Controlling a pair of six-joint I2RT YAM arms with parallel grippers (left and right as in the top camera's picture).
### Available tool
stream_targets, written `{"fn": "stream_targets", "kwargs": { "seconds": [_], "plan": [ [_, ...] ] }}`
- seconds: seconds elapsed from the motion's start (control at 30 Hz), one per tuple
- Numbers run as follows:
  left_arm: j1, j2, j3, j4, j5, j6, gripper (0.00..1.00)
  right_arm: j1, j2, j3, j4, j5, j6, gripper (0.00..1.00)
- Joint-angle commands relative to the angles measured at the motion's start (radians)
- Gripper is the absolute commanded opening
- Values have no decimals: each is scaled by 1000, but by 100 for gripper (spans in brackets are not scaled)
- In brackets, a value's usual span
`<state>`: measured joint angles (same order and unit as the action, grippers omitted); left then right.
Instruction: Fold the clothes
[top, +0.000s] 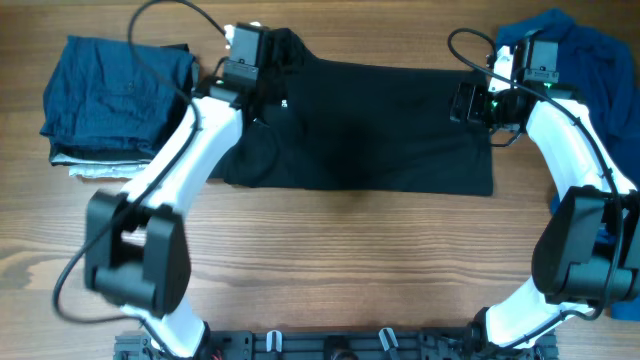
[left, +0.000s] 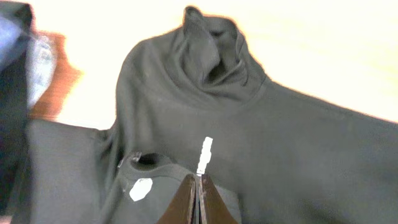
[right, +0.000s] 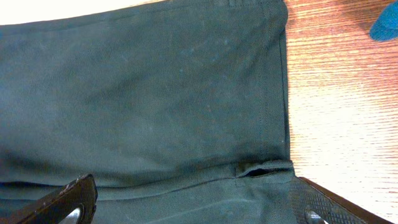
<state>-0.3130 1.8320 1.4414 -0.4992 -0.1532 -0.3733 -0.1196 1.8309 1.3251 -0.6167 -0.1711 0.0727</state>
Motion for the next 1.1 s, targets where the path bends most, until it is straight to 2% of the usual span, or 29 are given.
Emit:
{"fn": "stream_targets", "kwargs": {
  "seconds": [0.0,0.3,0.63,0.73,0.87,0.97,1.07],
  "plan": [
    [12,3,-5,-136,-27,-49,4,-3,-16,14,3,15,-18,99],
    [51,159,-77,-273,-27,-85,4,-3,-16,14,3,15,-18,100],
    [119,169,-99,-412,-24,-111,4,-3,-16,14,3,15,-18,99],
    [119,143,-90,-402,66,-110,4,-3,-16,14,3,14,-17,99],
    [119,35,64,-356,226,-102,4,-3,-16,15,37,7,40,99],
    [119,0,237,-362,243,-62,4,-3,-29,25,14,-34,-14,99],
    [119,2,456,-381,241,-23,6,-2,-31,134,-99,-24,-69,99]
  ]
}}
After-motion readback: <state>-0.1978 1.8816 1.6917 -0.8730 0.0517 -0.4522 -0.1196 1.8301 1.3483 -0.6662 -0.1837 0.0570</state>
